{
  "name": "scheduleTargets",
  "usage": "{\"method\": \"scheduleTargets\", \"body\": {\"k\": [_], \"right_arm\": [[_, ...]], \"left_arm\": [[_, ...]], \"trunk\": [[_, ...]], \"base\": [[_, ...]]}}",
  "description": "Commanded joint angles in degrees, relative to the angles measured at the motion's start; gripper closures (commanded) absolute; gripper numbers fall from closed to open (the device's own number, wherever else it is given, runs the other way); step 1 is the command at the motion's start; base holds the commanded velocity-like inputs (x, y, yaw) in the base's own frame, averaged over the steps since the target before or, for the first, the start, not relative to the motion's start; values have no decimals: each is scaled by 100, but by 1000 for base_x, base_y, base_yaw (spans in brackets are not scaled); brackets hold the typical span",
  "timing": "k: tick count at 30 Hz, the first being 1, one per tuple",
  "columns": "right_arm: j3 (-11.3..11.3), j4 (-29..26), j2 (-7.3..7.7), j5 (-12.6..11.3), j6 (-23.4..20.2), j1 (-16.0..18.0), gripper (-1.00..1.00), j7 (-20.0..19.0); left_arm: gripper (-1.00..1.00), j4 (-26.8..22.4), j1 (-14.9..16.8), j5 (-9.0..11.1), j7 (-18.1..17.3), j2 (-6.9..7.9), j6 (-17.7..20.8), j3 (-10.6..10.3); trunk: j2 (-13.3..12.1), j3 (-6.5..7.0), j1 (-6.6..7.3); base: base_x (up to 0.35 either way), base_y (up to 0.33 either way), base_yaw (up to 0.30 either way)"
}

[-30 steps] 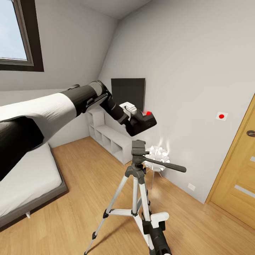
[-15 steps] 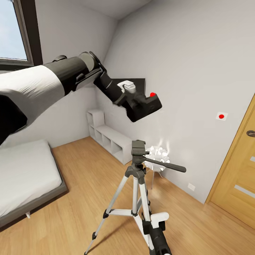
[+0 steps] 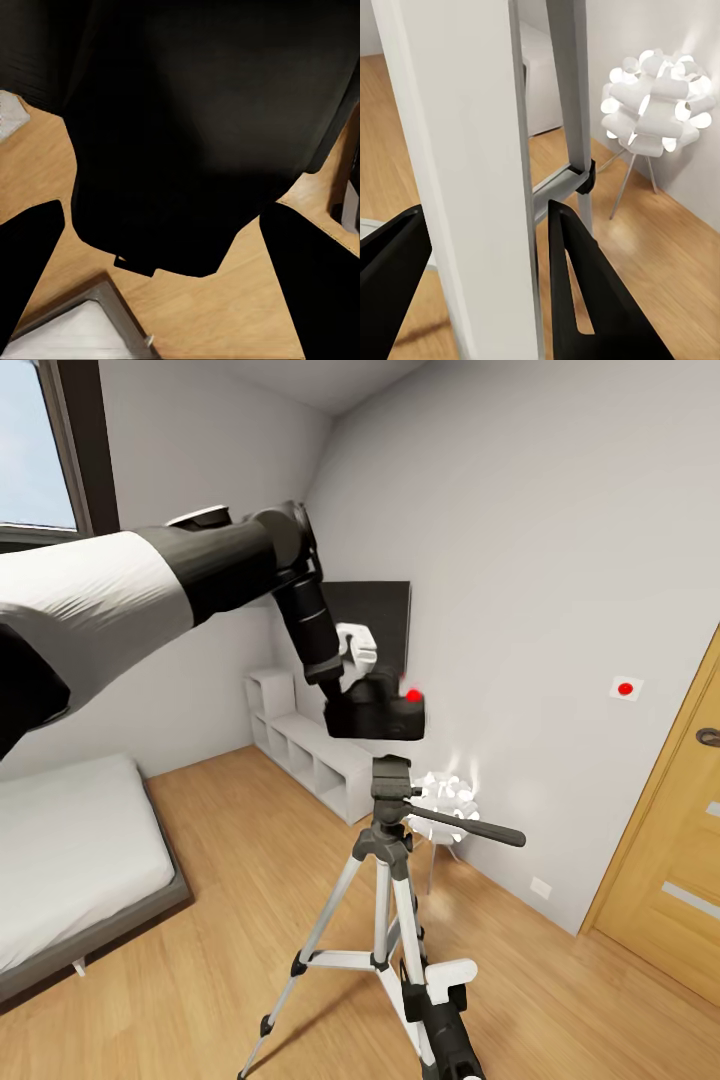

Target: Attach the digital camera to the camera tripod in the bedroom.

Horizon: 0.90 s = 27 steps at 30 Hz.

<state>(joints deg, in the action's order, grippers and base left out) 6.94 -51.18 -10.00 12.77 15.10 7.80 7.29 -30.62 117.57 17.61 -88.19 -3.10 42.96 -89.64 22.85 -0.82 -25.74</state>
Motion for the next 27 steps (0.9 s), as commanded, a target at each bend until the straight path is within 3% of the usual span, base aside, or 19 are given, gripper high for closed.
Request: {"method": "scheduleTargets", "body": {"k": [1, 8, 16, 27], "right_arm": [[9, 142, 0, 33, 3, 2, 100, 54], [9, 143, 0, 33, 3, 2, 100, 54], [9, 147, 0, 33, 5, 2, 100, 54], [11, 179, 0, 33, 2, 2, 100, 54]], "left_arm": [[100, 12, 11, -55, -48, -24, 75, -30], [100, 92, 12, -189, -99, -45, 151, 15], [100, 378, 12, -203, -181, -26, 152, 733], [100, 107, 12, -215, -181, -27, 143, 823]], "trunk": [[7, -9, -4], [7, -9, -4], [7, -9, -4], [7, -9, -4]], "base": [[0, 0, 0], [0, 0, 0], [0, 0, 0], [0, 0, 0]]}}
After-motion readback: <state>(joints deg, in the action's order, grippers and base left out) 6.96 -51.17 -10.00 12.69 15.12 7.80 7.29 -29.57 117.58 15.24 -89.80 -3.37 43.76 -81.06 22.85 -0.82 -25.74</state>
